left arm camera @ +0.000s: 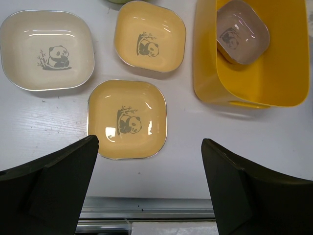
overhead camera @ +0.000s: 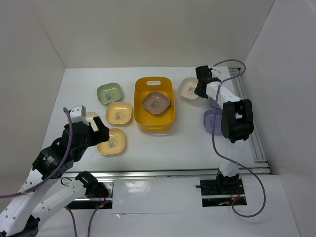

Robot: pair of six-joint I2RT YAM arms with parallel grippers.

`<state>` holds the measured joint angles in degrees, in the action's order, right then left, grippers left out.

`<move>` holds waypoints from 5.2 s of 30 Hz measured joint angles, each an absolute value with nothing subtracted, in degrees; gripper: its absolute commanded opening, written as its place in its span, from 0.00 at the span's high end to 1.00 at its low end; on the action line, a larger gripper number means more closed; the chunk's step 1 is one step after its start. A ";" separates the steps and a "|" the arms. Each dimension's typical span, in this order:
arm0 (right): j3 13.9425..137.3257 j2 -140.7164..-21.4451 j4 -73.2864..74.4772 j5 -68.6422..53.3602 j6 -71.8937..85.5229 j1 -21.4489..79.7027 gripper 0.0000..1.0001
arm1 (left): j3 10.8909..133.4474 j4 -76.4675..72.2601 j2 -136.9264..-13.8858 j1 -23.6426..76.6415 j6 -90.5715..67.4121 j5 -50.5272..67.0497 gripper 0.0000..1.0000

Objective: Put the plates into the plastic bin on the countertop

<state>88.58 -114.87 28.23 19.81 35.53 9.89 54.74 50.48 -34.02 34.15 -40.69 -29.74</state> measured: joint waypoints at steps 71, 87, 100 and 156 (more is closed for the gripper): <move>107.31 -122.65 46.00 37.67 64.53 40.34 0.15 | 54.74 50.28 -34.26 34.15 -40.66 -29.74 0.00; 87.96 -89.23 25.28 27.77 41.78 46.46 0.00 | 56.29 52.01 -45.69 34.09 -48.38 -25.71 0.00; 67.81 -72.16 20.78 18.74 33.85 47.40 0.00 | 35.11 34.46 -58.61 34.52 -54.08 -19.25 0.04; 64.71 -57.30 27.77 33.23 33.69 47.40 0.00 | 69.19 35.90 -59.27 54.54 -40.73 -28.14 1.00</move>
<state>64.71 -57.30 27.77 33.23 33.69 47.40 69.19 35.90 -59.27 54.54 -40.73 -28.14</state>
